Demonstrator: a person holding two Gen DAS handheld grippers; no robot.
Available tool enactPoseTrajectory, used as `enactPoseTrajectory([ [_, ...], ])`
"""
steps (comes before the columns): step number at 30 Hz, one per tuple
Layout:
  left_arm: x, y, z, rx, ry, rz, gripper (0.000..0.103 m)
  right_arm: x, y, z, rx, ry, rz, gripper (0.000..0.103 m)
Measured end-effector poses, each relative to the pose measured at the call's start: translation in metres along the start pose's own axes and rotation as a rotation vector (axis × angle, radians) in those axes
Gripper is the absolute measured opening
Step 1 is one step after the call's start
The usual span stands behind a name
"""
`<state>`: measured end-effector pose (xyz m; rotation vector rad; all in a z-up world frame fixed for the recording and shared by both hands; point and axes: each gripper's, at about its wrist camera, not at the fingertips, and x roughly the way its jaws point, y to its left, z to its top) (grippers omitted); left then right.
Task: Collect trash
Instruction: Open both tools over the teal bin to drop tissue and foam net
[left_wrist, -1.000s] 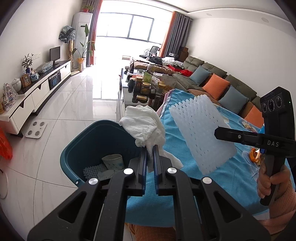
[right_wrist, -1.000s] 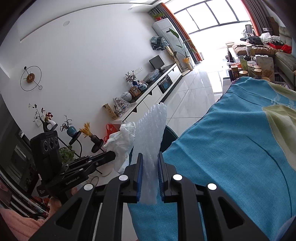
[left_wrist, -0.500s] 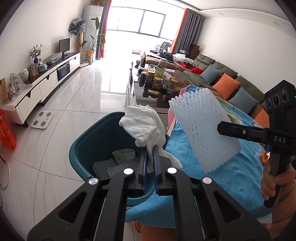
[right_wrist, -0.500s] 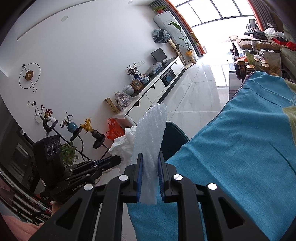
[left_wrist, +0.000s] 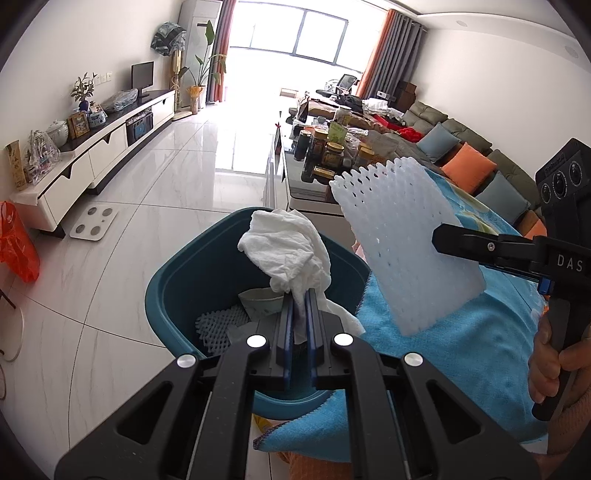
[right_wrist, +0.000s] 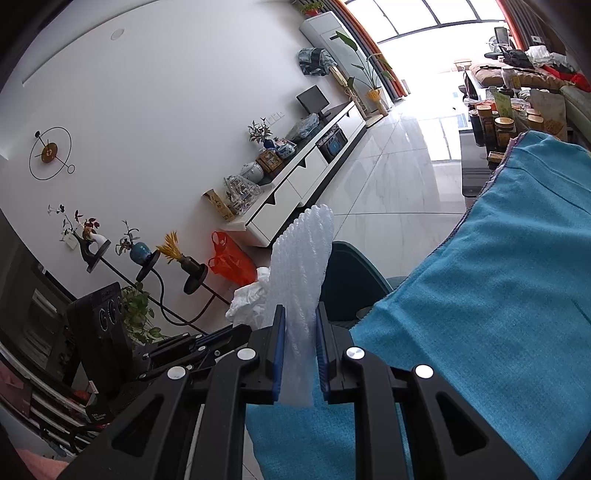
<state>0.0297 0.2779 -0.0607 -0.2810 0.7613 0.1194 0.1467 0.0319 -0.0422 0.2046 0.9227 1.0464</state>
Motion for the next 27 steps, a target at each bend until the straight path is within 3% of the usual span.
enactPoseTrajectory([
  [16,0.051,0.007,0.003,-0.022,0.062,0.055,0.007,0.053,0.010,0.005,0.012,0.081,-0.086,0.019],
  [21,0.067,0.016,0.003,-0.048,0.069,0.053,0.008,0.060,0.007,0.004,0.027,0.102,-0.097,0.028],
  [25,0.075,0.019,0.003,-0.074,0.073,0.055,0.014,0.060,0.005,0.004,0.033,0.100,-0.097,0.031],
  [27,0.073,0.020,0.001,-0.078,0.065,0.054,0.017,0.057,0.004,0.004,0.030,0.094,-0.095,0.039],
])
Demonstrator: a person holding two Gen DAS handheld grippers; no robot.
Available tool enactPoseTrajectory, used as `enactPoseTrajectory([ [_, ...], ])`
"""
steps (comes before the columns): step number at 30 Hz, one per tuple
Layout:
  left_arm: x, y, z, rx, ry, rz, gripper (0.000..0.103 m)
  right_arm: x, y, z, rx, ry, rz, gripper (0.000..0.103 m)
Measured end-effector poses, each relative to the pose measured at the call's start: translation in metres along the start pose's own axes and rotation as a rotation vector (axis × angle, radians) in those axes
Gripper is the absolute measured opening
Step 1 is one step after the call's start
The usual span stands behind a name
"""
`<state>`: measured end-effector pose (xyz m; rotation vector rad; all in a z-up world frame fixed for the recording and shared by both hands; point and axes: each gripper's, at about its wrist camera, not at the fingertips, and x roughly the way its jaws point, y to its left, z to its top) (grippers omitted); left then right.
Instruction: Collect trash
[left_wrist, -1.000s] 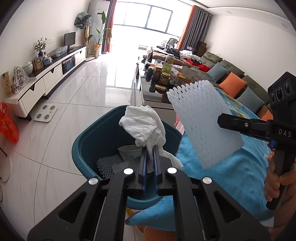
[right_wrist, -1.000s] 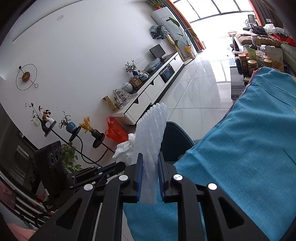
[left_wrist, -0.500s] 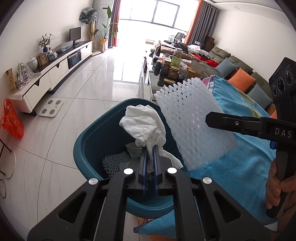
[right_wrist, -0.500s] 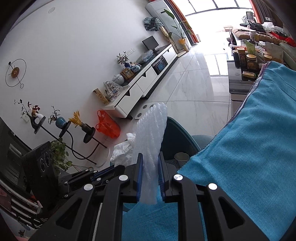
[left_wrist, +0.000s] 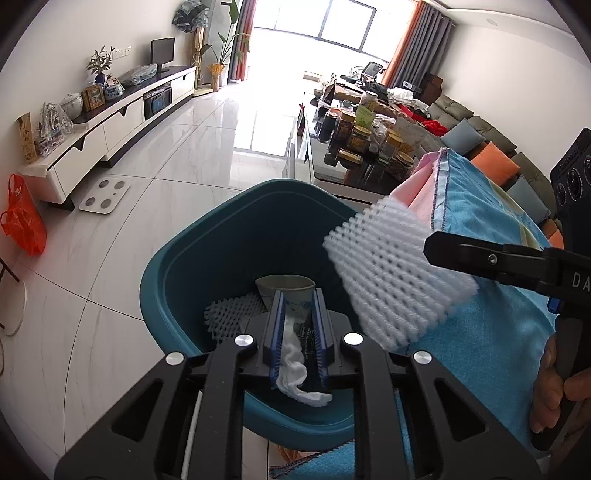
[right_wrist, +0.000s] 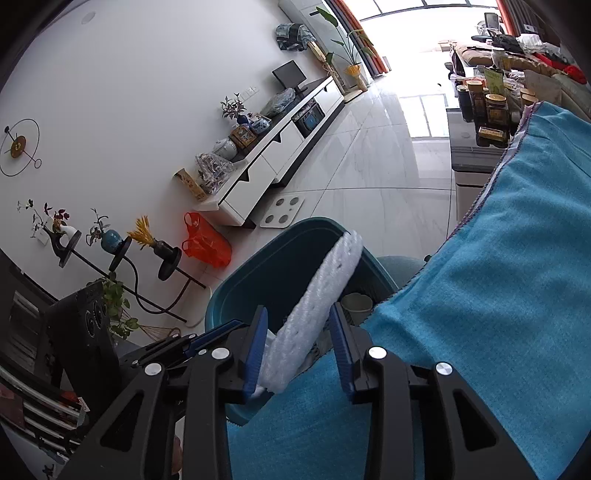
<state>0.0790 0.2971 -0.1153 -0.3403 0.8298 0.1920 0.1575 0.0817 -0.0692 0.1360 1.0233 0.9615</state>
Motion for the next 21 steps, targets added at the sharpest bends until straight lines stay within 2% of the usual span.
enactPoseTrajectory([
  [3,-0.003,0.000,-0.001,-0.007,-0.015,0.001,0.023,-0.003,0.000,0.000,0.000,-0.011,0.011,0.040],
  [8,-0.010,-0.001,-0.003,-0.014,-0.033,-0.006,0.023,-0.012,-0.005,-0.001,-0.006,-0.022,0.021,0.040],
  [13,-0.033,-0.008,-0.008,0.015,-0.081,-0.021,0.036,-0.033,-0.004,-0.009,-0.033,-0.052,0.021,0.040],
  [17,-0.053,-0.021,-0.011,0.046,-0.120,-0.073,0.043,-0.062,-0.006,-0.020,-0.071,-0.094,0.012,0.042],
  [21,-0.066,-0.058,-0.018,0.125,-0.139,-0.155,0.052,-0.104,-0.018,-0.038,-0.085,-0.161,-0.026,0.046],
])
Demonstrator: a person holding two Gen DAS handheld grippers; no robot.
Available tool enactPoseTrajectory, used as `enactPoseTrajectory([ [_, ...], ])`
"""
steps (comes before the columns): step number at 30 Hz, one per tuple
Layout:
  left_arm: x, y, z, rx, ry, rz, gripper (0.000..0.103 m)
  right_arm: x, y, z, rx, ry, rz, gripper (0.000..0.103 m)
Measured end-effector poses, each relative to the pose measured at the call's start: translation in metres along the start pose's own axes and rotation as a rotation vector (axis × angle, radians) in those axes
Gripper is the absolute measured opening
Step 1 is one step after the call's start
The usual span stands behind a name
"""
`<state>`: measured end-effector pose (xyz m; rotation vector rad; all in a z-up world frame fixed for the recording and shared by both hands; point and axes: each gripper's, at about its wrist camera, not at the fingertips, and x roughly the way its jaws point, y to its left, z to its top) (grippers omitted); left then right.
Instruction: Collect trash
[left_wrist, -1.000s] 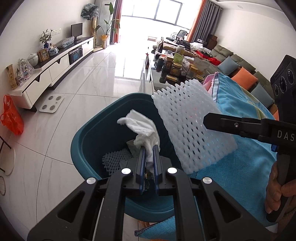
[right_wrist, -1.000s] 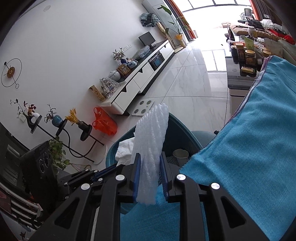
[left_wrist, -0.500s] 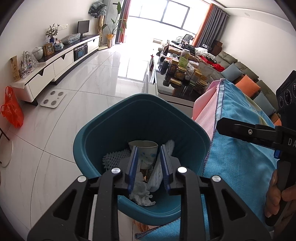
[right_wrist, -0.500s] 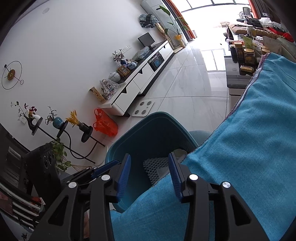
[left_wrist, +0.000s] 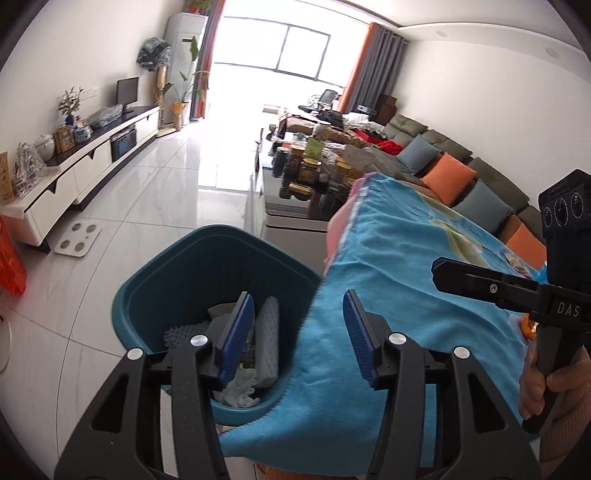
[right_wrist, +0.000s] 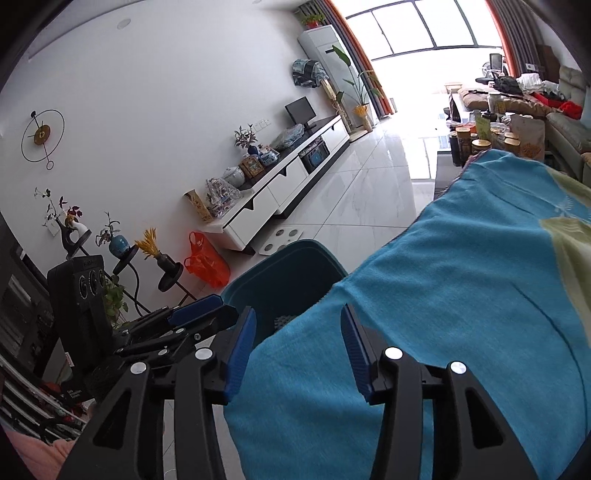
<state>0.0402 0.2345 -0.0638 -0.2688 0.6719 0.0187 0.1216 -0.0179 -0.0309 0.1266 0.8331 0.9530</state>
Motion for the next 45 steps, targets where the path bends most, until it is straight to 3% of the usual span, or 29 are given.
enactPoseTrajectory([
  [6,0.008,-0.082,-0.010,0.153,0.029,-0.173,0.055,-0.073,-0.036,-0.031,0.047,-0.097,-0.104,0.046],
  [13,0.026,-0.170,-0.028,0.292,0.097,-0.328,0.056,-0.154,-0.079,-0.072,0.137,-0.198,-0.284,0.046],
  [22,0.042,-0.257,-0.050,0.440,0.178,-0.425,0.056,-0.235,-0.144,-0.105,0.273,-0.321,-0.472,0.046],
  [26,0.053,-0.286,-0.055,0.476,0.219,-0.452,0.056,-0.245,-0.178,-0.100,0.295,-0.322,-0.529,0.046],
  [29,0.061,-0.302,-0.056,0.495,0.244,-0.448,0.056,-0.245,-0.198,-0.101,0.326,-0.291,-0.517,0.046],
  [34,0.071,-0.318,-0.058,0.509,0.272,-0.449,0.056,-0.235,-0.211,-0.121,0.372,-0.210,-0.393,0.046],
  [35,0.074,-0.319,-0.058,0.507,0.279,-0.449,0.056,-0.232,-0.210,-0.126,0.375,-0.195,-0.373,0.040],
  [36,0.076,-0.320,-0.058,0.504,0.286,-0.447,0.056,-0.230,-0.209,-0.131,0.370,-0.183,-0.359,0.024],
  [37,0.077,-0.319,-0.059,0.503,0.290,-0.444,0.056,-0.230,-0.203,-0.135,0.354,-0.177,-0.354,0.019],
  [45,0.085,-0.319,-0.057,0.491,0.305,-0.438,0.056,-0.241,-0.167,-0.154,0.264,-0.170,-0.316,0.015],
])
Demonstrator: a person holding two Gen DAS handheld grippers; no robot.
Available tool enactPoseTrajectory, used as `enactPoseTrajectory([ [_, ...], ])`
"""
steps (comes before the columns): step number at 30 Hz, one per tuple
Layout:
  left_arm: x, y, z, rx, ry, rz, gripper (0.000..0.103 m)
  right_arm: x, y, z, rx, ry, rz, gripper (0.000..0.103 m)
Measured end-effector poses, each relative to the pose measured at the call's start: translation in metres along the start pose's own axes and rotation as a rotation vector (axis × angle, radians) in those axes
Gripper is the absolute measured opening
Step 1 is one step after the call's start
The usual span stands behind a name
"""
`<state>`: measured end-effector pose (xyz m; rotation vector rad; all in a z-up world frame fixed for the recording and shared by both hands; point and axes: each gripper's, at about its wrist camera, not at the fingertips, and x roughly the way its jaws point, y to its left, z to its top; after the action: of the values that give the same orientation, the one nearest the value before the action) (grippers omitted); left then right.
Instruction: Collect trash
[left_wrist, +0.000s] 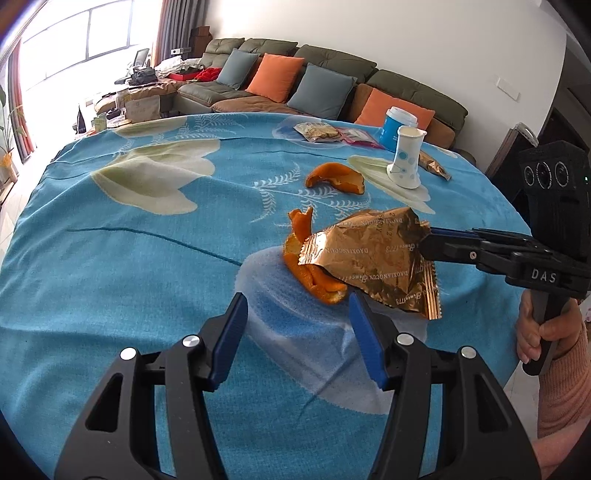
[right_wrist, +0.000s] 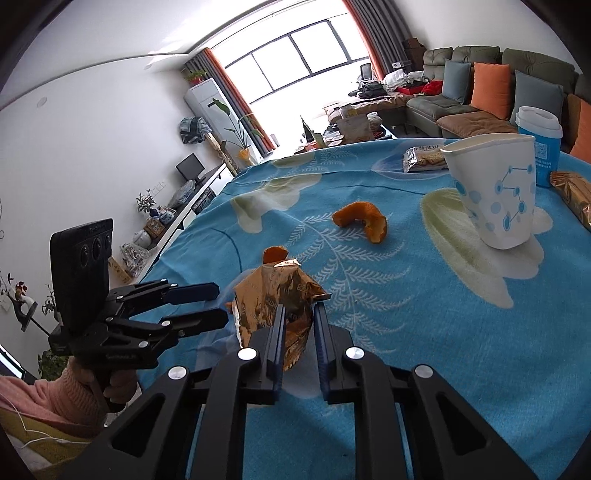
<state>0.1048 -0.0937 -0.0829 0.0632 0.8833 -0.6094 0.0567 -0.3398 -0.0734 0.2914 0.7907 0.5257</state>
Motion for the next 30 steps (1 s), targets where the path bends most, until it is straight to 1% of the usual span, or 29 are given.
enactPoseTrajectory([
  [5,0.005,-0.004,0.002,0.010,0.011,0.006,0.055,-0.008,-0.011,0.000,0.049,-0.025,-0.012,0.015],
  [8,0.006,-0.007,0.004,0.019,0.015,0.006,0.052,-0.007,-0.018,0.001,0.076,-0.033,-0.018,0.016],
  [11,0.007,-0.006,0.006,0.018,0.022,0.009,0.046,-0.010,-0.021,0.005,0.081,-0.051,-0.035,0.020],
  [12,0.008,-0.006,0.006,0.016,0.023,0.012,0.044,-0.013,-0.023,0.006,0.087,-0.064,-0.053,0.027],
  [13,0.008,-0.005,0.007,0.014,0.023,0.013,0.040,-0.016,-0.026,0.008,0.092,-0.081,-0.082,0.031],
  [14,0.008,-0.004,0.007,0.013,0.025,0.010,0.038,-0.019,-0.029,0.012,0.092,-0.097,-0.106,0.035],
  [15,0.009,-0.004,0.007,0.013,0.028,0.008,0.036,-0.023,-0.032,0.016,0.096,-0.119,-0.134,0.042],
  [16,0.009,-0.004,0.008,0.013,0.030,0.010,0.036,-0.027,-0.035,0.020,0.102,-0.144,-0.178,0.048],
  [17,0.010,-0.004,0.008,0.013,0.032,0.012,0.036,-0.030,-0.039,0.024,0.104,-0.164,-0.222,0.057],
  [19,0.011,-0.004,0.009,0.011,0.035,0.016,0.036,-0.034,-0.052,0.034,0.122,-0.201,-0.287,0.059],
  [20,0.011,-0.004,0.009,0.011,0.034,0.019,0.036,-0.037,-0.059,0.039,0.135,-0.213,-0.303,0.059],
  [22,0.012,-0.004,0.010,0.011,0.037,0.026,0.032,-0.042,-0.076,0.047,0.170,-0.245,-0.319,0.060],
  [23,0.012,-0.003,0.009,0.009,0.040,0.029,0.032,-0.045,-0.085,0.051,0.193,-0.255,-0.314,0.060],
  [26,0.014,-0.001,0.009,0.006,0.044,0.030,0.032,-0.052,-0.108,0.063,0.259,-0.282,-0.270,0.060],
  [28,0.014,-0.002,0.009,0.009,0.043,0.032,0.032,-0.054,-0.115,0.073,0.269,-0.290,-0.241,0.060],
  [30,0.015,-0.002,0.009,0.011,0.042,0.033,0.032,-0.052,-0.120,0.083,0.271,-0.285,-0.243,0.060],
])
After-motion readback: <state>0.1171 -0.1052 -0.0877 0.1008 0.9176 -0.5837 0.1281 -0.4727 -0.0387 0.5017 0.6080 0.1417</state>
